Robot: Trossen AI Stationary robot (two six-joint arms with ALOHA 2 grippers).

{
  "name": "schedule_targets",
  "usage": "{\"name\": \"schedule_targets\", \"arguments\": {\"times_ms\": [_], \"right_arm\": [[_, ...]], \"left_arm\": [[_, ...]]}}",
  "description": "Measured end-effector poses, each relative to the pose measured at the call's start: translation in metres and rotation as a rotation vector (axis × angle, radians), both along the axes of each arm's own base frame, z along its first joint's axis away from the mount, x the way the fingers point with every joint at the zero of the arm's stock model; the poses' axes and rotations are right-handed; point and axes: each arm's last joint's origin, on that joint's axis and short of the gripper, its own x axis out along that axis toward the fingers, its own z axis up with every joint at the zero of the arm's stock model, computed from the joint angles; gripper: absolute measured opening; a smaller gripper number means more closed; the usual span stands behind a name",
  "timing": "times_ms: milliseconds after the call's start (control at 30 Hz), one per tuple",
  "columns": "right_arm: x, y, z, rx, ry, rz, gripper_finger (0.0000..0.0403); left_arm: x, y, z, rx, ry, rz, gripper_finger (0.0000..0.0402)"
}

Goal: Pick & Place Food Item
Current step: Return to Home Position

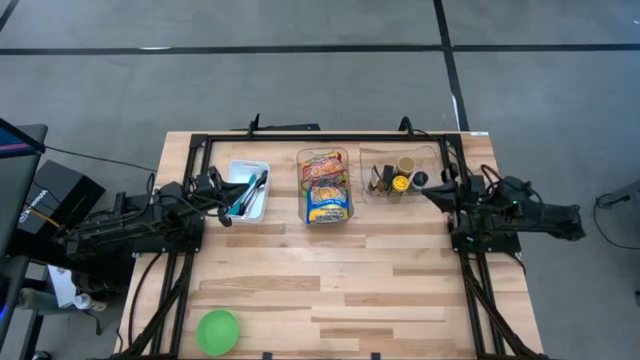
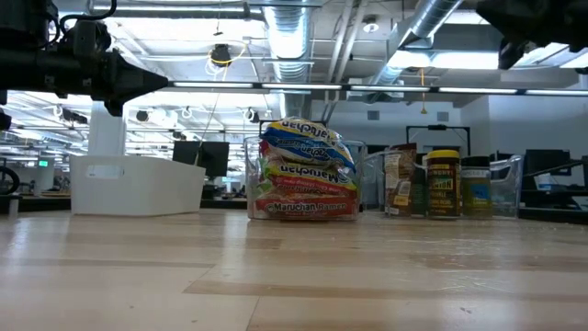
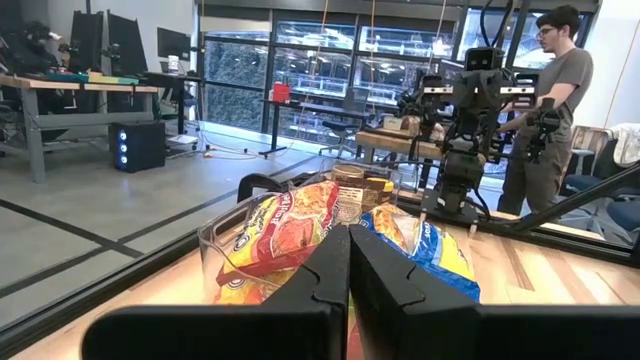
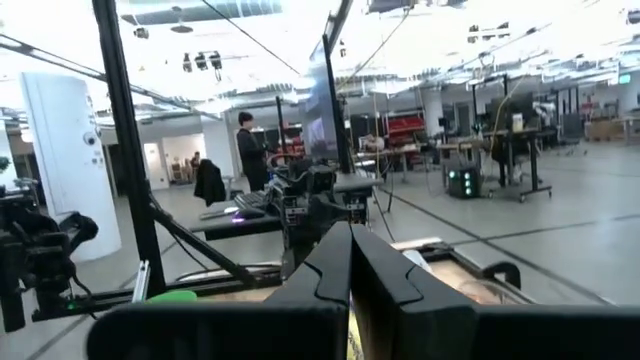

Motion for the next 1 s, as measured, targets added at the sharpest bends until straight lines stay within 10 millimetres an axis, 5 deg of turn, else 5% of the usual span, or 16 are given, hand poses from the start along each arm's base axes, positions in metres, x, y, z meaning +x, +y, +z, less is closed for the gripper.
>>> {"name": "schedule_targets", "arguments": {"times_ms": [600, 833, 1000], "right_arm": [[0.001, 0.001, 0.004, -0.065, -0.043, 0.034, 0.0], [0.015, 0.001, -0.031, -0.054, -0.16, 0.049, 0.0], [0.019, 0.001, -0.046, -0.016, -0.082, 0.072, 0.0]], "left_arm": [[0.0, 0.0, 0.0, 0.0, 0.002, 0.001, 0.0002], [0.0, 0.0, 0.0, 0.0, 0.002, 0.001, 0.0002], [0.0, 0.0, 0.0, 0.0, 0.002, 0.001, 0.0002]]}}
